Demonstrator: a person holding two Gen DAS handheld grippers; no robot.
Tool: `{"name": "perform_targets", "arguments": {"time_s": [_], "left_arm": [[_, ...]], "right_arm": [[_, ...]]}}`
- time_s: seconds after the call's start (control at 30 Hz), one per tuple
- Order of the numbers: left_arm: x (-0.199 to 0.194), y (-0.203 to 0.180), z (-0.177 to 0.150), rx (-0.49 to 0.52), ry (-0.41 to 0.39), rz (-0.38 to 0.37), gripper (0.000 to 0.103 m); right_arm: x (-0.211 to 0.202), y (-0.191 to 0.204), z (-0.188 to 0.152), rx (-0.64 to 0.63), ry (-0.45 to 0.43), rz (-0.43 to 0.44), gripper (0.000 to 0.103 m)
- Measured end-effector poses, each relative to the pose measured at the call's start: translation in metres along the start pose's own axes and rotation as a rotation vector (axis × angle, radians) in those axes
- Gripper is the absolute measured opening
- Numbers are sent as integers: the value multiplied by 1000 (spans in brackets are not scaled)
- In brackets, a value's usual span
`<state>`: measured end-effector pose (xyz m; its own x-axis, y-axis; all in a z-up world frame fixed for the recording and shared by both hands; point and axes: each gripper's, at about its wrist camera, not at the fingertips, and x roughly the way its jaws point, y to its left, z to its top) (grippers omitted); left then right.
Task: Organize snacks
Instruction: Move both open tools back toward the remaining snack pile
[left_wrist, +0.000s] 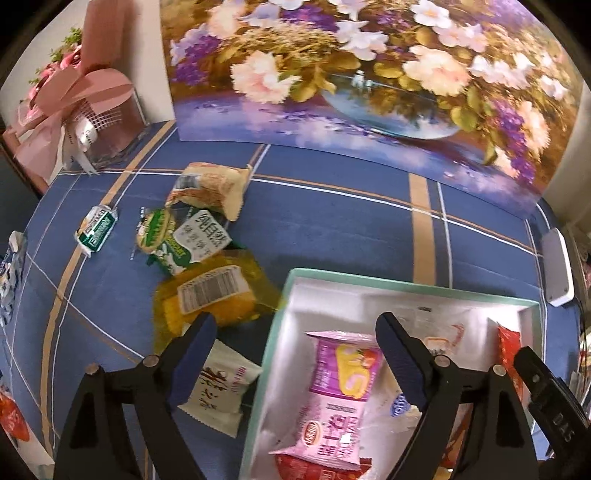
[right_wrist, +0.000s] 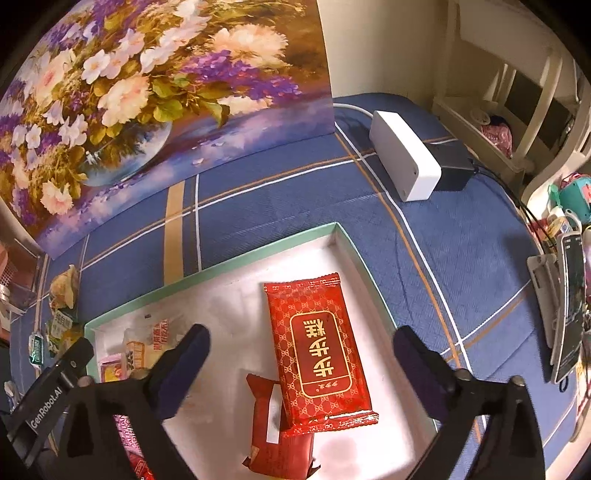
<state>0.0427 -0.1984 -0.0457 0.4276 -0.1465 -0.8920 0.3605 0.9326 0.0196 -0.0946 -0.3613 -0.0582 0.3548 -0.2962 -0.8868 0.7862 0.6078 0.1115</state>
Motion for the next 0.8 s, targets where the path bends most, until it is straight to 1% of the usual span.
{"name": "perform_targets", "arguments": {"time_s": [0.03,0.07,0.27,0.5,0.8], "left_arm": [[1,2,0,-7,-1,3,96],[1,3,1,-15,-2,3,97],[3,12,2,-62,11,-2,97],[0,19,5,-71,18,-24,97],[-21,39,11,-74,25,-61,97]], "right_arm": [[0,0,0,-2,1,-1,103],[0,1,0,-5,2,-3,103],[1,5,-1,-25,11,-18,103],[-4,7,0,-20,16,-25,103],[-29,28,-9,-69,15,-47,103]]}}
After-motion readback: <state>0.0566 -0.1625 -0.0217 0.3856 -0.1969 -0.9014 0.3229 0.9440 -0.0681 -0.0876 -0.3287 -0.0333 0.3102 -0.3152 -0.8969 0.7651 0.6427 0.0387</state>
